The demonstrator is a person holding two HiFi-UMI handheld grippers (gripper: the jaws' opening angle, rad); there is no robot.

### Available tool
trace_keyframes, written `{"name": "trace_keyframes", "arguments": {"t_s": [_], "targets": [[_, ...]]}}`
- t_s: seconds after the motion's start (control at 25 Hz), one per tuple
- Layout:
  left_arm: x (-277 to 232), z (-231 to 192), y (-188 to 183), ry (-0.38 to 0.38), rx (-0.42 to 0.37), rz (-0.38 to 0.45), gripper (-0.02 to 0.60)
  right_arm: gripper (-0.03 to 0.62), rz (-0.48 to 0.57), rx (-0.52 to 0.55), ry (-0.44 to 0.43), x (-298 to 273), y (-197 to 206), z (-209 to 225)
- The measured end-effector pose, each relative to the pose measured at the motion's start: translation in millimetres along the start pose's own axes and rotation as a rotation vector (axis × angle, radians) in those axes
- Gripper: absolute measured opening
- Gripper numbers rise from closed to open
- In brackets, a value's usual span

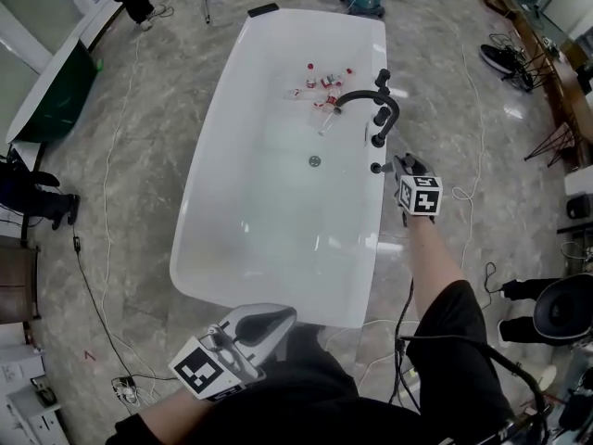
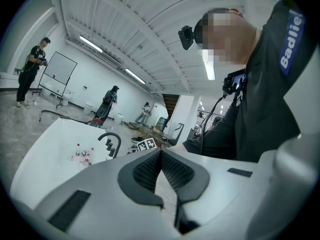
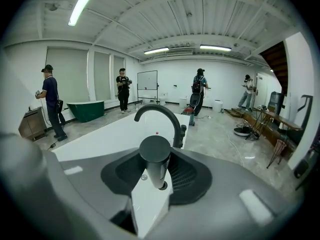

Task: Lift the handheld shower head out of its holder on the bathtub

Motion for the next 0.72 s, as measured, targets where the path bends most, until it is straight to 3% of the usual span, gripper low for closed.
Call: {"name": "trace_keyframes", "arguments": {"t_s": [0.4,0.72], "targets": [[36.0,19.4,-25.3,0.058,-0.035,0.044,0.0,0.13,0.053,0.007,0.028,92.6,-40.4,-38.4],[50.9,30.7,-33.5,0.106,-0.05,0.077,0.0,0.13,0.082,-0.003,0.008,164.4,-38.6,-83.2]]}}
Point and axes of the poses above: the fingertips, and each gripper's own axes: x backward along the fingers, z to its right, y out of its underside, the point moved 7 cm from there along x, backward along the fingers, and after that the axes turned 4 degrees about z, right-handed, at the moved point
